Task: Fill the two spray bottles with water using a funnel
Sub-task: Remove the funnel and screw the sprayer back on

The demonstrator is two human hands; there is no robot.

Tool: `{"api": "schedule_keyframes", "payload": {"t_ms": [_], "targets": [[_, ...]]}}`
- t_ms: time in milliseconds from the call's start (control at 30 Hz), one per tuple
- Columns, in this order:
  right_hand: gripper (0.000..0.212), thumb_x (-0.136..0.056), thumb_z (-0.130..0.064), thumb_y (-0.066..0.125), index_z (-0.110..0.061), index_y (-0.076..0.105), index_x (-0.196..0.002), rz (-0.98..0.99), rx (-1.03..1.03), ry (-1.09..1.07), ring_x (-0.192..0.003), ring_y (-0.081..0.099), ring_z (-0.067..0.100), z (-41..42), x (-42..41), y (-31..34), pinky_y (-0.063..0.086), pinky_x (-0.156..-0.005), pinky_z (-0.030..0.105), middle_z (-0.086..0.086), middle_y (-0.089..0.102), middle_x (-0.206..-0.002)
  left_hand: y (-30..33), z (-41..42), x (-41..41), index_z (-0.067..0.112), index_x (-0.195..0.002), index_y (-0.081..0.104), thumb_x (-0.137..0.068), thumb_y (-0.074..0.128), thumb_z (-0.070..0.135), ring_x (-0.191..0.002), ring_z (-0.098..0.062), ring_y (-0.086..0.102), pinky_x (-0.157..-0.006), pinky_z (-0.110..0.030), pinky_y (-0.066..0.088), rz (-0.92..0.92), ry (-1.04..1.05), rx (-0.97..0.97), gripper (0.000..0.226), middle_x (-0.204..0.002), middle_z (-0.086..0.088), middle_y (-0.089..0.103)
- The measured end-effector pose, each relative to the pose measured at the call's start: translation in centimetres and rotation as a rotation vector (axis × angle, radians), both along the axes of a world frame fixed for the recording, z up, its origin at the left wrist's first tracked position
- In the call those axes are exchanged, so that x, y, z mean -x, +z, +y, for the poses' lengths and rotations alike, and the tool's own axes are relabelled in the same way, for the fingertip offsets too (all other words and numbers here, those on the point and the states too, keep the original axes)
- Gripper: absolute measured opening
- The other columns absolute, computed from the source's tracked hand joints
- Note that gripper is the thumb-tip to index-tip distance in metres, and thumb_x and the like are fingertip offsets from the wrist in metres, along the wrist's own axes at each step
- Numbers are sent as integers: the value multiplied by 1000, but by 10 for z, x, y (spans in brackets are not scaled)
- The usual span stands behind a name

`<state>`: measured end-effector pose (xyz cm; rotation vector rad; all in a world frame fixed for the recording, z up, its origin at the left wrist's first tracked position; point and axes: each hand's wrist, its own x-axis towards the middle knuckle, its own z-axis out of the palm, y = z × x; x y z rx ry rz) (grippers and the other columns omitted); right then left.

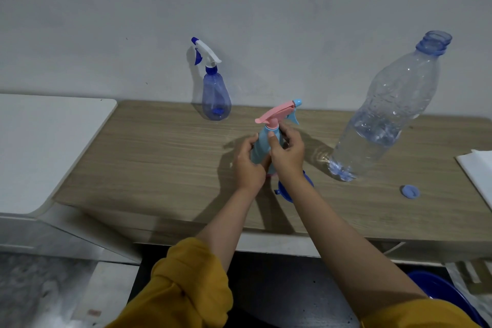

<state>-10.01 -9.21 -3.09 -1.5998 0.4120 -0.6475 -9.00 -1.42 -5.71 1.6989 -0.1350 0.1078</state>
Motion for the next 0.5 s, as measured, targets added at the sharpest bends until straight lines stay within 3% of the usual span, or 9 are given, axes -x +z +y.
{"api": "schedule_keyframes", "payload": {"t_ms": [133,233,367,500], "targets": [[28,-75,-14,79,-14,63,-98,-17,-66,-58,-97,64,16,3,-1,4,54,-86,31,-1,67,-98,-2,0,-1,21,-101,57,-73,76,11,-90,3,57,-72,-6,42,-17,18,-12,36,-99,5,63],[34,-74,-18,81,-14,60,-101,-22,-89,-75,-94,63,12,5,1,5,54,-82,26,-1,65,-100,-4,0,-2,17,-105,57,-74,74,11,-96,-8,60,-78,-20,48,4,8,-23,37,-105,2,64],[26,-88,-26,68,-18,61,-111,-5,-23,-8,-104,61,13,4,0,1,53,-89,30,3,64,-112,2,1,1,20,-105,56,-77,71,5,-93,7,53,-72,-5,42,11,-6,-46,36,-103,10,58],[28,-81,-24,75,-11,66,-104,27,-24,-53,-99,63,15,2,-2,2,54,-89,36,5,67,-105,3,1,2,17,-105,57,-75,74,9,-88,15,53,-69,-2,42,13,1,-17,35,-98,11,59]]}}
